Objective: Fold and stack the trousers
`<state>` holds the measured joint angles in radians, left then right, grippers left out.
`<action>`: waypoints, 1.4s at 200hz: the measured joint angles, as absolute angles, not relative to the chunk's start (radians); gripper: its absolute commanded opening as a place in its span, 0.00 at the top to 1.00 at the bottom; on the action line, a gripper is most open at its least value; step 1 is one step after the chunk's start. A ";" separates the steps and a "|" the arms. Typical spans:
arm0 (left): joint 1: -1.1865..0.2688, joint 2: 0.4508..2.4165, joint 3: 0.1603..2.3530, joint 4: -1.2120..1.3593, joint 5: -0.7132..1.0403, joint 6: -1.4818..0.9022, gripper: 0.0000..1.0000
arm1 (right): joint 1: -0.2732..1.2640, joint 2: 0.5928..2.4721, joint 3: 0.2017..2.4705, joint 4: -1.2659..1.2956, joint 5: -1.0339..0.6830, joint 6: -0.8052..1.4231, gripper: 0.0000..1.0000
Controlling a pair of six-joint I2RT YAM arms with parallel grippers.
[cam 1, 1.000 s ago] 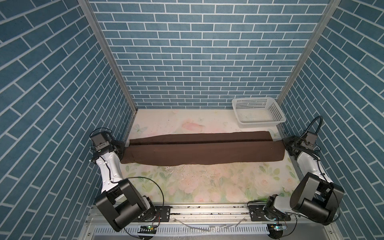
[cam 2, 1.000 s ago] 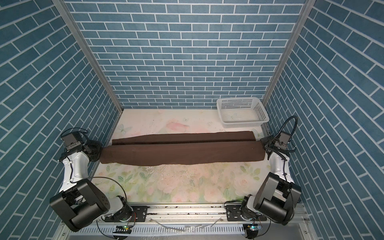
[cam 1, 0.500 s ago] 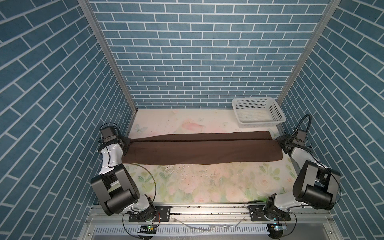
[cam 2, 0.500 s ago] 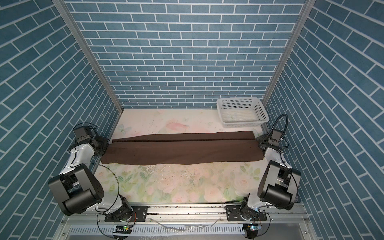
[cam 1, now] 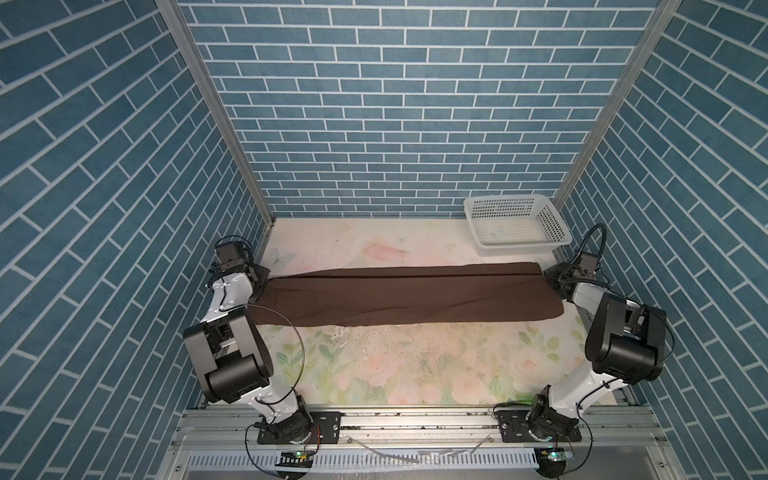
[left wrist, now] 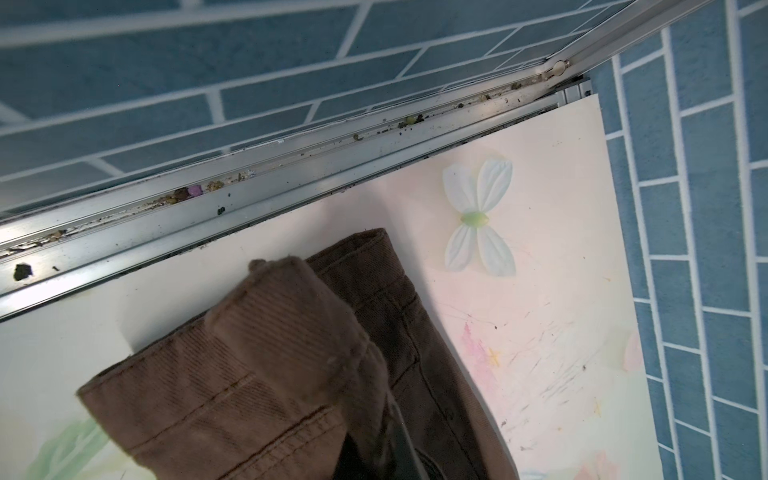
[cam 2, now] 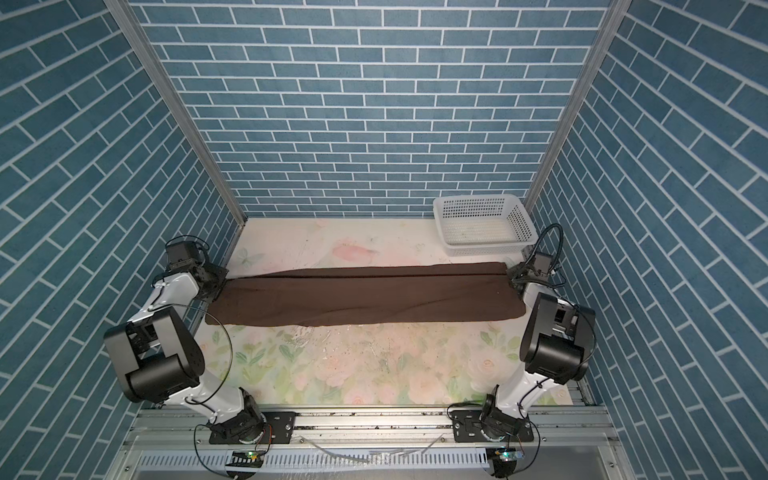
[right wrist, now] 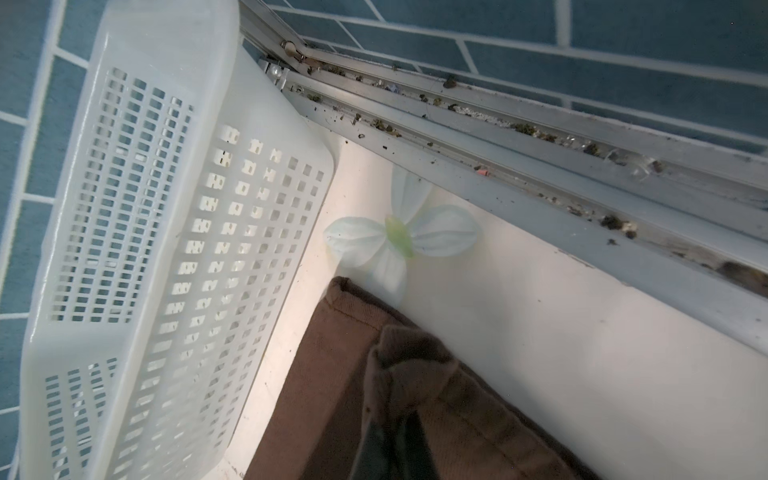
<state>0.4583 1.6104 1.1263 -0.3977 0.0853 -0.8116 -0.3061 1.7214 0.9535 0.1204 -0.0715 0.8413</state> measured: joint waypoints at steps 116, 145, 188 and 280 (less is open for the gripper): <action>0.441 1.777 1.224 -0.396 0.055 -0.772 0.52 | -0.247 1.806 1.022 0.151 -0.012 0.839 0.95; 0.443 1.808 1.259 -0.384 0.045 -0.777 0.39 | -0.250 1.832 1.023 0.170 -0.003 0.843 0.54; 0.435 1.816 1.308 -0.391 0.047 -0.773 0.37 | -0.256 1.897 1.087 0.136 -0.015 0.842 0.43; 0.349 1.589 1.190 -0.381 0.125 -0.729 0.78 | -0.258 1.671 1.089 0.012 -0.028 0.790 0.94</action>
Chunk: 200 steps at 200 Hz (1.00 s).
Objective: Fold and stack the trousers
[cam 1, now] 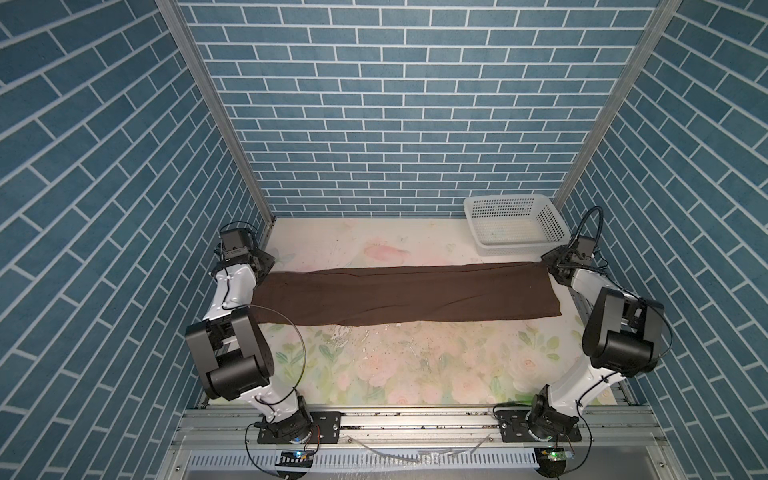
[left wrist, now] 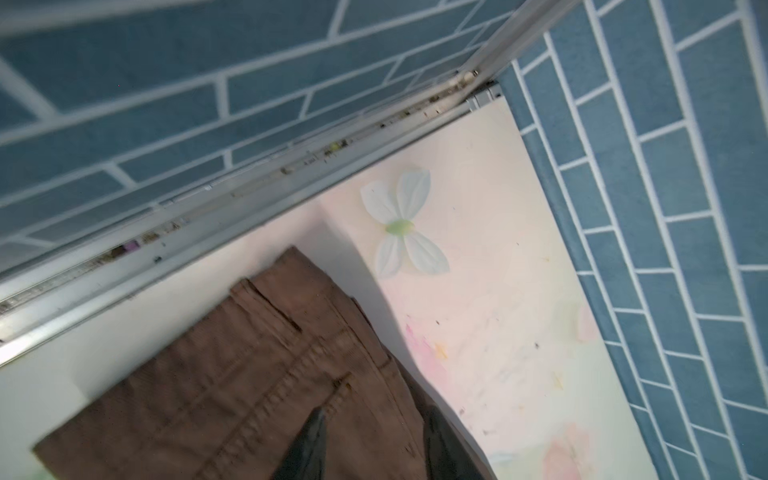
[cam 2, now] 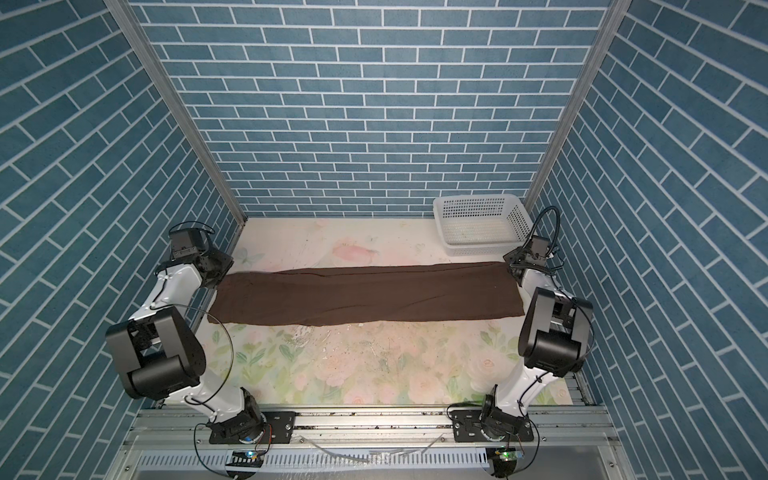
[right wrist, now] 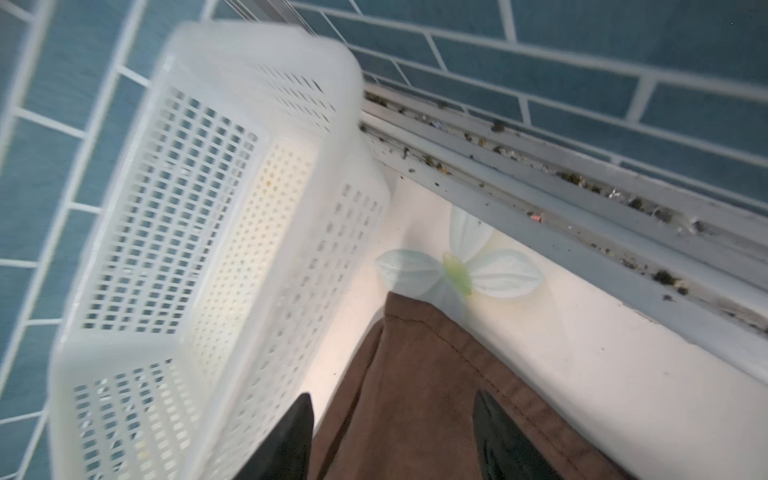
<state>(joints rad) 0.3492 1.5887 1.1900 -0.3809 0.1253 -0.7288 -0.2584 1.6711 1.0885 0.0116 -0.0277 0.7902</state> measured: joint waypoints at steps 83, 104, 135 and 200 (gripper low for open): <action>0.038 1.834 1.165 -0.319 0.234 -0.690 0.96 | -0.074 1.594 0.954 0.008 -0.182 0.690 1.00; 0.002 1.899 1.206 -0.320 0.245 -0.688 0.96 | -0.043 1.619 0.921 0.017 -0.221 0.681 1.00; -0.006 2.003 1.309 -0.323 0.257 -0.687 0.96 | -0.012 1.681 0.899 0.023 -0.265 0.675 1.00; -0.005 2.227 1.783 -0.452 0.226 -0.660 0.96 | 0.038 1.710 0.844 0.040 -0.315 0.649 1.00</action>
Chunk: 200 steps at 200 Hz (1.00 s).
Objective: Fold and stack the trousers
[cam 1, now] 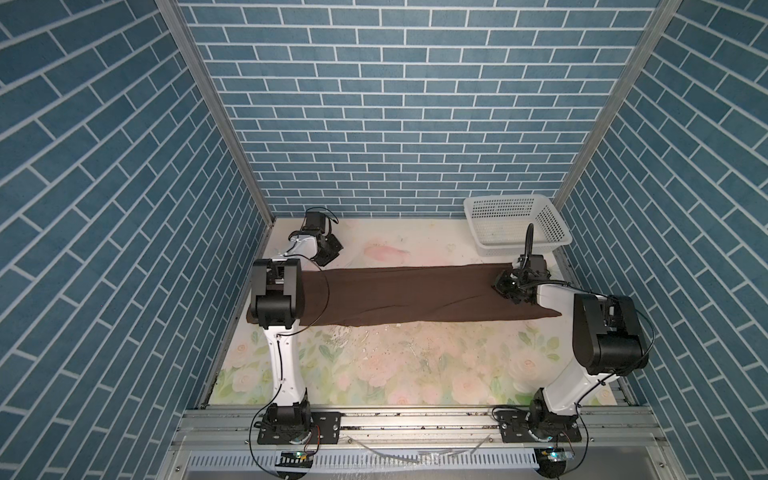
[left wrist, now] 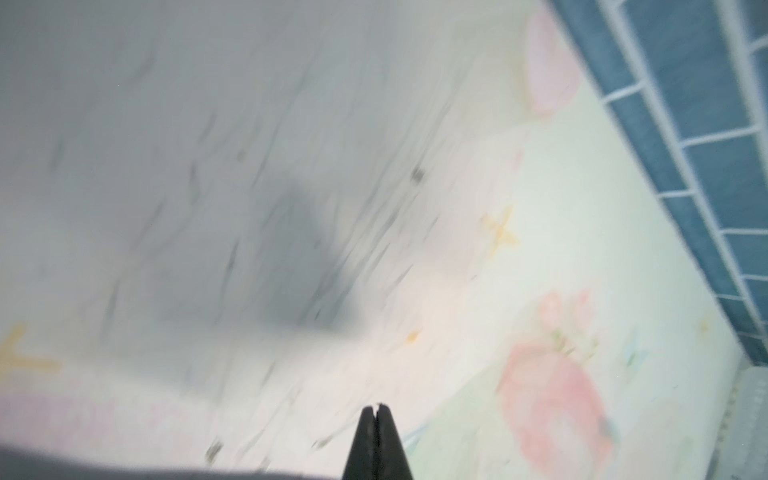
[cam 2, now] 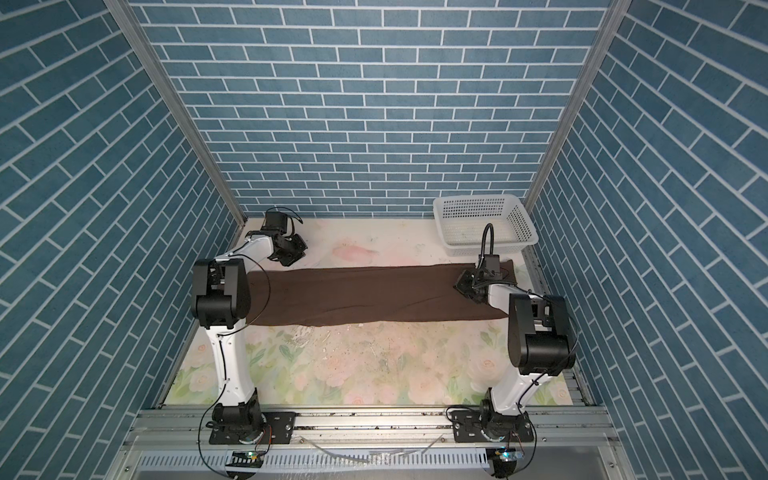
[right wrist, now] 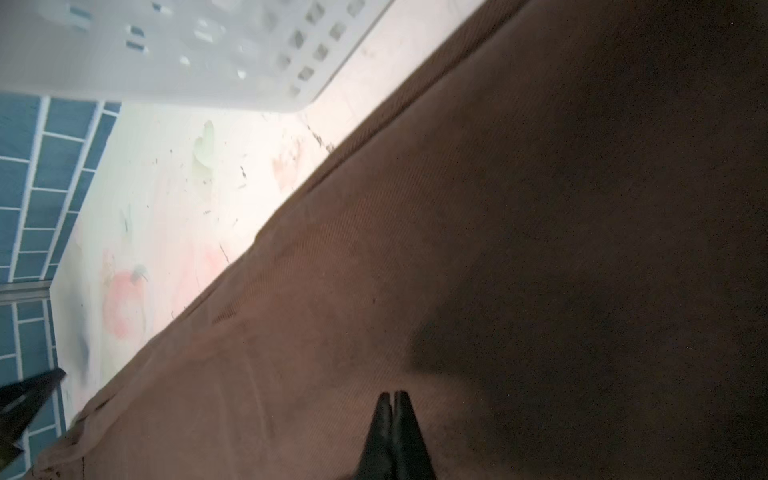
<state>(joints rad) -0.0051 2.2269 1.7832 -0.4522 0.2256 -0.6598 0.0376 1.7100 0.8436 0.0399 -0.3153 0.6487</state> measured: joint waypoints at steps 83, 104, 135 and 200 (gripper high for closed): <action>-0.129 1.852 1.451 -0.469 0.203 -0.614 0.96 | 0.039 1.706 0.784 0.075 -0.326 0.646 1.00; -0.163 1.809 1.310 -0.453 0.207 -0.619 0.97 | 0.039 1.706 0.784 0.075 -0.327 0.646 1.00; -0.169 1.861 1.225 -0.438 0.215 -0.634 0.98 | 0.039 1.706 0.784 0.073 -0.320 0.645 1.00; -0.167 2.081 1.460 -0.444 0.193 -0.627 0.99 | 0.039 1.684 0.748 0.099 -0.317 0.633 1.00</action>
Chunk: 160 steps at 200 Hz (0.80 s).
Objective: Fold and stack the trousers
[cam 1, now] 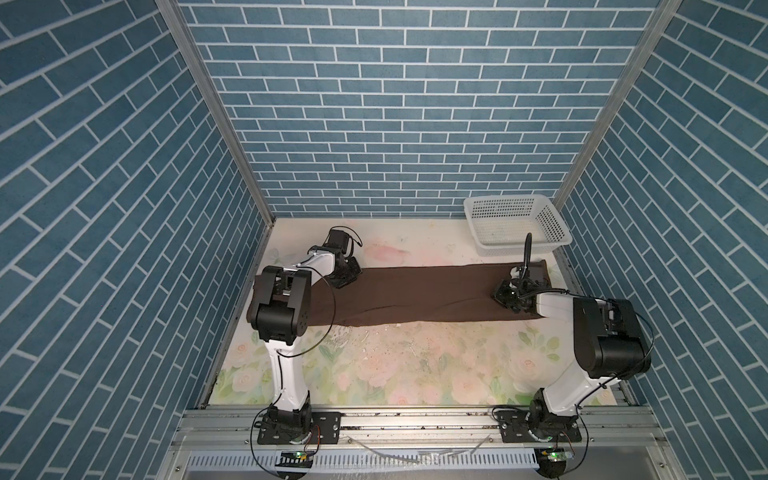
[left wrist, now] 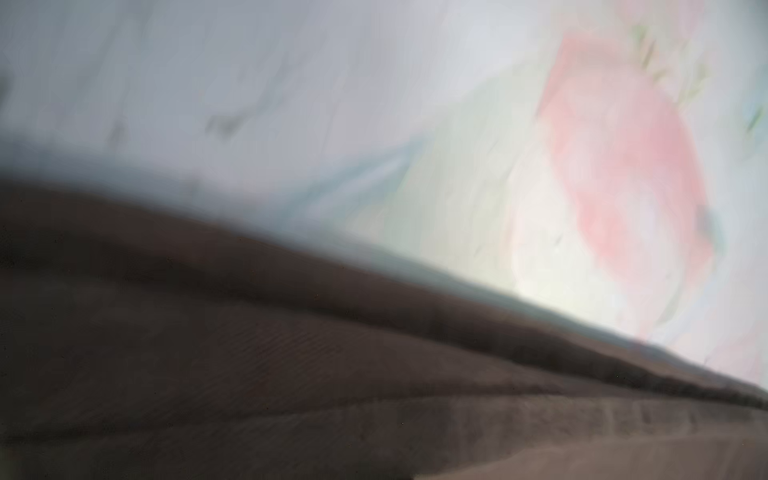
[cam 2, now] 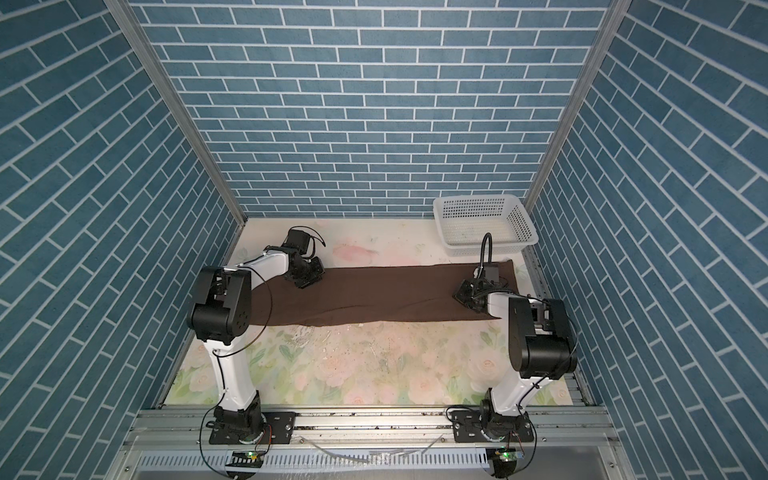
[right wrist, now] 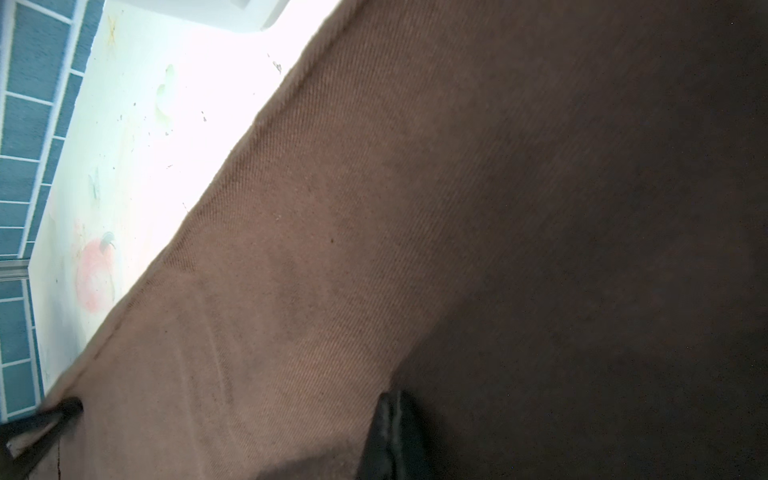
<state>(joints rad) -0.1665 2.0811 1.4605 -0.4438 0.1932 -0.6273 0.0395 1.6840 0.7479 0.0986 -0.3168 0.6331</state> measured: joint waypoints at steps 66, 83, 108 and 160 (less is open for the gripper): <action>-0.172 2.086 1.759 -0.570 -0.023 -0.610 0.95 | 0.039 1.683 0.747 0.097 -0.317 0.628 1.00; -0.197 1.986 1.712 -0.556 -0.035 -0.610 0.95 | 0.039 1.681 0.747 0.094 -0.316 0.629 1.00; -0.281 1.857 1.602 -0.527 -0.035 -0.612 0.95 | 0.039 1.641 0.747 0.017 -0.292 0.628 1.00; -0.570 1.793 1.353 -0.440 -0.033 -0.661 0.96 | -0.047 1.421 0.762 -0.277 -0.117 0.611 1.00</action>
